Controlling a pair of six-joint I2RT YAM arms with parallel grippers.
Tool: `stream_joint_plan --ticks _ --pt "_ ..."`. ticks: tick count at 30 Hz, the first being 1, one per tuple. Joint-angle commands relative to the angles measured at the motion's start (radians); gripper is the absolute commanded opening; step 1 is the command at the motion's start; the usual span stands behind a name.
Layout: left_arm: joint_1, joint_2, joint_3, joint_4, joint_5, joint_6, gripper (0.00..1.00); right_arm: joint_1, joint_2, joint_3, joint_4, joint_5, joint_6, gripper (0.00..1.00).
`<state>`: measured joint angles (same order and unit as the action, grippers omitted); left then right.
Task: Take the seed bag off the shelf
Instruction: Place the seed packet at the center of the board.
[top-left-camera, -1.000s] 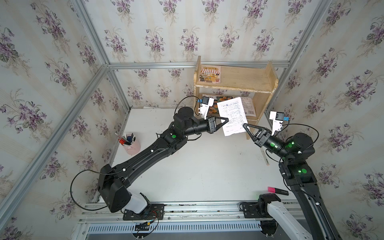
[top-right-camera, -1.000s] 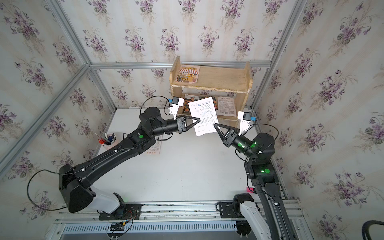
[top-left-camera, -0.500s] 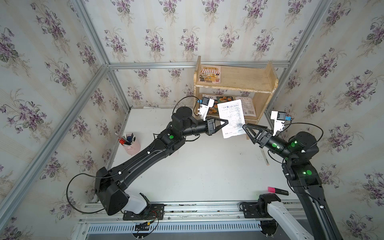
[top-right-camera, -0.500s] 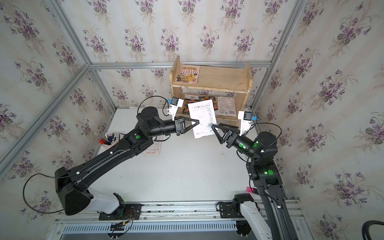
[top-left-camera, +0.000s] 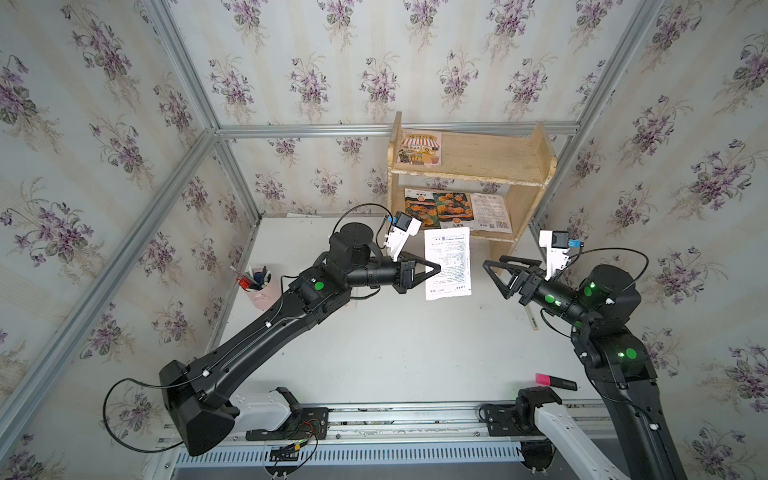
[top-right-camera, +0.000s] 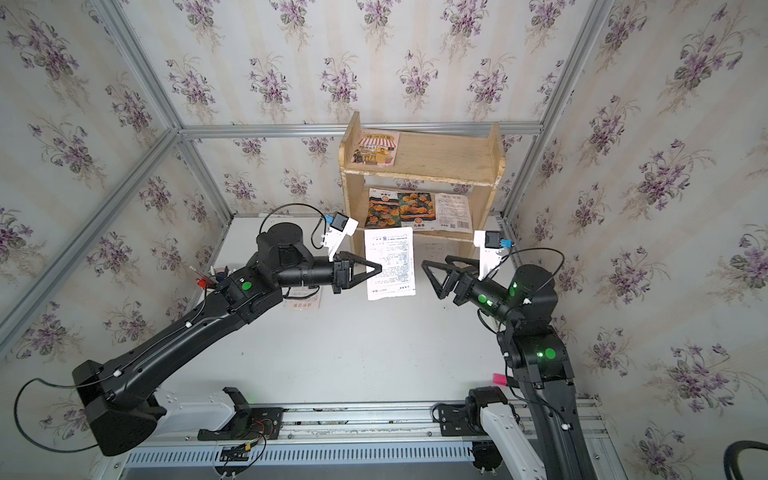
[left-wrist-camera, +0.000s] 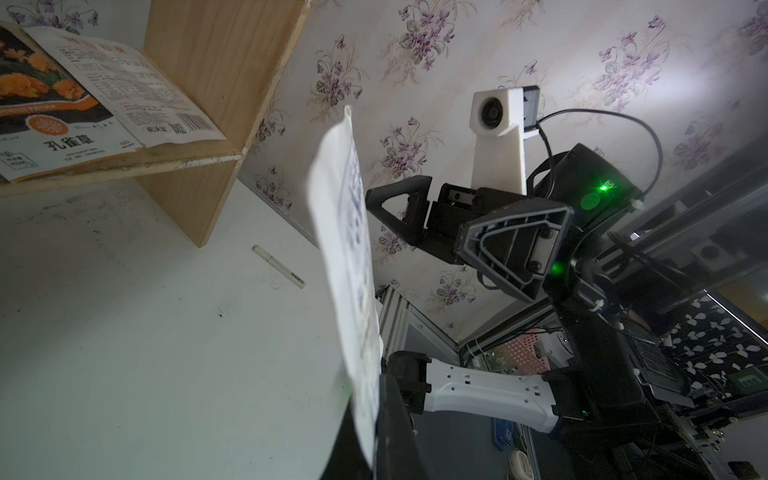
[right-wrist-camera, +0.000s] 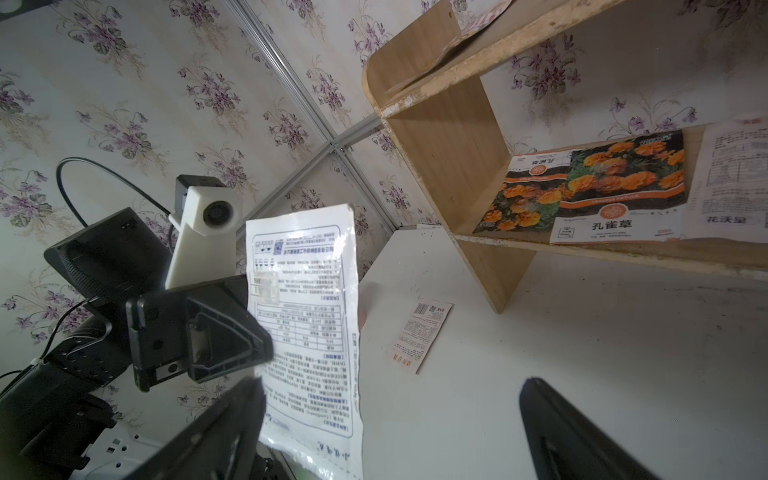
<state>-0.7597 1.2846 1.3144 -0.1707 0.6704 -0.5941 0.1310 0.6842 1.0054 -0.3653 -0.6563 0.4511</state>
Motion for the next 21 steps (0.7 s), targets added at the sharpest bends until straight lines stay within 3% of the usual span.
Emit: stream_joint_plan --ticks 1,8,21 --pt "0.0 -0.025 -0.026 -0.086 -0.004 0.067 0.0 0.002 -0.011 0.001 -0.065 0.026 -0.058 1.0" --pt "0.0 -0.072 -0.104 -0.162 -0.036 0.108 0.0 0.002 -0.048 -0.032 -0.13 0.047 -0.1 0.99" --pt "0.0 -0.109 -0.212 -0.195 -0.105 0.131 0.0 0.043 -0.159 -0.255 -0.091 0.134 -0.061 0.94"
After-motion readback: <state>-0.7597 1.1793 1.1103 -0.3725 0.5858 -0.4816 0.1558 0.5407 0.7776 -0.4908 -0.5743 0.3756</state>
